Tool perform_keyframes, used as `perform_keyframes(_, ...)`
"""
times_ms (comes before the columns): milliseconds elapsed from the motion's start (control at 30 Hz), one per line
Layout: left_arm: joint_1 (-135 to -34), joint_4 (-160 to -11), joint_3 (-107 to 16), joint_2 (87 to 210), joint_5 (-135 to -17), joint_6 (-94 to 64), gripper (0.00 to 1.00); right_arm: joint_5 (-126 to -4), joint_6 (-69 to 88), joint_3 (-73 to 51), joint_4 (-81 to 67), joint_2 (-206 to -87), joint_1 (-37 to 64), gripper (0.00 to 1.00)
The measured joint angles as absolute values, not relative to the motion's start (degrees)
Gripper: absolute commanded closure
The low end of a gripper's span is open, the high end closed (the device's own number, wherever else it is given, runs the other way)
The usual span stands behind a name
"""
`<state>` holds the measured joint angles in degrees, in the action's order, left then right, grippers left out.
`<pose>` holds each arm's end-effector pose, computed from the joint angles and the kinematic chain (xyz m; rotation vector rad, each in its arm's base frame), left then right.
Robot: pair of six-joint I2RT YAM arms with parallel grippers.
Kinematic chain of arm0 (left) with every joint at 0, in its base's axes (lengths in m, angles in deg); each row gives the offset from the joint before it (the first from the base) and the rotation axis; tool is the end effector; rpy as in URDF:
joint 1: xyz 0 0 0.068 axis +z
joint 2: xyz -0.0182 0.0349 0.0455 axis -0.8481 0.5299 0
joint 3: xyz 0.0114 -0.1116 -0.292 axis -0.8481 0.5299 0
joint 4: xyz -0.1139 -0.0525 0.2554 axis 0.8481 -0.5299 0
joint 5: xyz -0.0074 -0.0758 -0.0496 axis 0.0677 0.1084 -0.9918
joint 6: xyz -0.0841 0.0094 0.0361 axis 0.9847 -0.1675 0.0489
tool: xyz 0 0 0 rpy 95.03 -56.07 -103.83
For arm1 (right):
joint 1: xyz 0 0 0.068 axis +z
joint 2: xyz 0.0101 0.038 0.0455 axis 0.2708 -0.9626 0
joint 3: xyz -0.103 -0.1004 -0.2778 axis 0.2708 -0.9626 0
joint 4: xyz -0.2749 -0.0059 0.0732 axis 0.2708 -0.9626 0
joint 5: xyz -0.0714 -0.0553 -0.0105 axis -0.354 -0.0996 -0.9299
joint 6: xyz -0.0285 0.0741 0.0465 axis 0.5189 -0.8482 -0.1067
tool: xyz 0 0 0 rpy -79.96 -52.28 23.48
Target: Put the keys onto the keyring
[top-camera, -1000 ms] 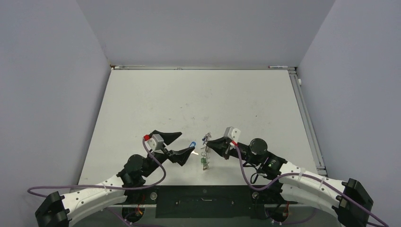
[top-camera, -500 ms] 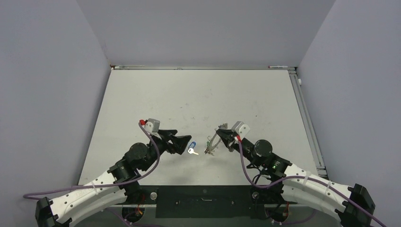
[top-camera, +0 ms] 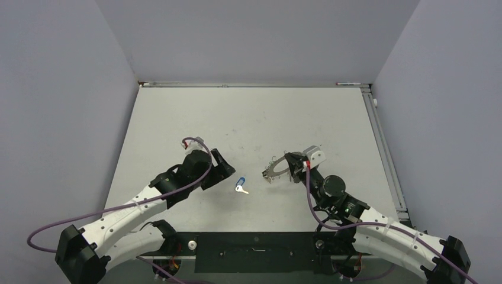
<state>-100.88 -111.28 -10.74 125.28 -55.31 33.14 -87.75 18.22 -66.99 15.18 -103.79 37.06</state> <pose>0.1802 -0.1436 0.2475 -0.4684 2.2822 -0.7247 0.1428 0.1534 0.2804 -0.5171 1.4565 0.5171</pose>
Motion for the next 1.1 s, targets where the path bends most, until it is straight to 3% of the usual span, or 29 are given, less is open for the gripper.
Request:
perform_keyframes(200,-99.83,-117.40,-13.69,132.71,-61.34,42.50,0.39,-91.07,17.34,-66.90,12.42,-103.11,36.43,0.95)
perform_keyframes(633,-99.78,-116.53,-14.15,142.52,-66.21,55.57,0.42,-95.20,17.34,-64.86,7.57,-101.21,35.62,0.95)
perform_keyframes(867,-99.85,-115.28,-12.51,145.91,-65.93,60.46,0.59,-95.24,17.26,-64.84,6.52,-101.21,35.53,0.95)
perform_keyframes(1100,-99.85,-112.18,-11.11,148.84,-64.81,63.85,0.62,-95.24,17.19,-64.84,6.37,-101.23,35.25,0.95)
